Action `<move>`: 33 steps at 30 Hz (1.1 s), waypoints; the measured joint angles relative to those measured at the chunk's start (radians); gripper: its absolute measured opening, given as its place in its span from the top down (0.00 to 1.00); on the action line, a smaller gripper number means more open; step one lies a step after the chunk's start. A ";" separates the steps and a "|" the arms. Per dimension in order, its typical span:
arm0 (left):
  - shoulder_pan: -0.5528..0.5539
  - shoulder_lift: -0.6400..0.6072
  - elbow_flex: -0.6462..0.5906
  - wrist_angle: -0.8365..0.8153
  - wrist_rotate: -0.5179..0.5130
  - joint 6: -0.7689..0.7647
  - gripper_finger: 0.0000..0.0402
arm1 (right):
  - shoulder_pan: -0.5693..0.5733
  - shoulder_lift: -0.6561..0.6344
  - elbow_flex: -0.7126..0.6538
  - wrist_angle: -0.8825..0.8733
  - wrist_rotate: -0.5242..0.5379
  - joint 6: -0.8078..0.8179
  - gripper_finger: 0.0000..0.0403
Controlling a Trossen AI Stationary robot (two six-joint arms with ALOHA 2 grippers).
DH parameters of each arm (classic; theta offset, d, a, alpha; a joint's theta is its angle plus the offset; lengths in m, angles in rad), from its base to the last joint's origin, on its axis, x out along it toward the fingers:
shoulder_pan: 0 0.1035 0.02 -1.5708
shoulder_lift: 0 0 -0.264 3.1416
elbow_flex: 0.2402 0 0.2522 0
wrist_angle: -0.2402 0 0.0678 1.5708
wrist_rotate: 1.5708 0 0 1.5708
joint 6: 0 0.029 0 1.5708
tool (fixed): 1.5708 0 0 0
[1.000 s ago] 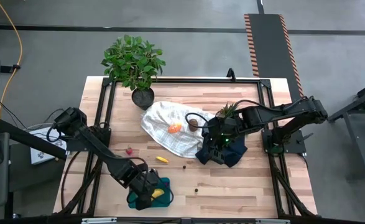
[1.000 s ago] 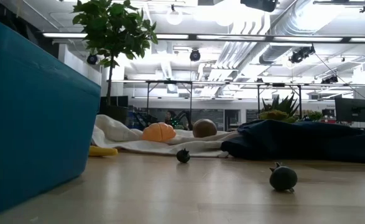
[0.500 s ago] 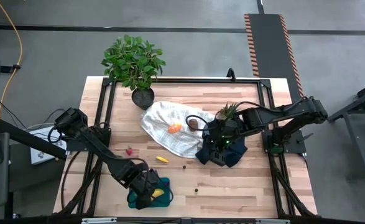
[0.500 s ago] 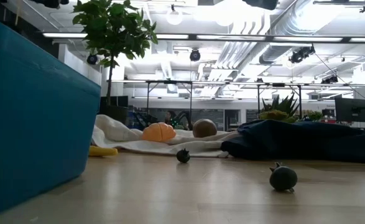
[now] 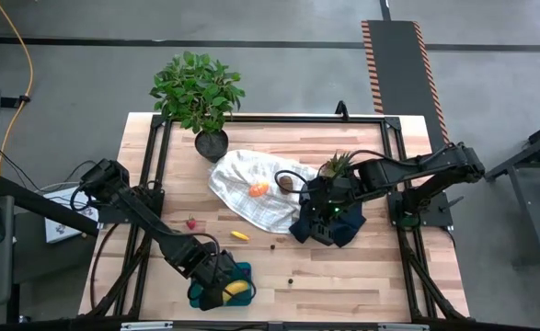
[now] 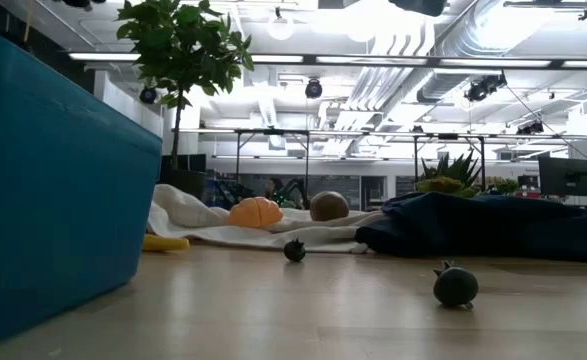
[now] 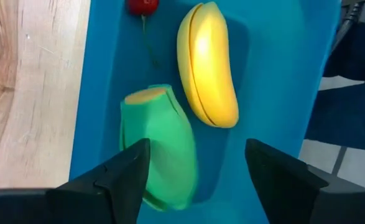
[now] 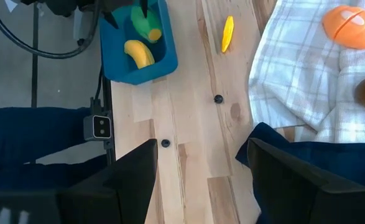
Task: Pick and placing Produce into tupperware
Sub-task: Put the croissant into the bin
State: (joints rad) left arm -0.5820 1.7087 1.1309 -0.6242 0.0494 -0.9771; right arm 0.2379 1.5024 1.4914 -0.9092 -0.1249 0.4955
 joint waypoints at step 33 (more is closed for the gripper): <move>0.247 -0.247 0.000 0.001 0.176 0.034 0.97 | -0.061 0.000 0.000 0.159 0.155 -0.007 0.40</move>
State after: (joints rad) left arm -0.3350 1.4612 1.1313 -0.6228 0.2249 -0.9436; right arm 0.1764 1.5024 1.4914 -0.7502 0.0296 0.4889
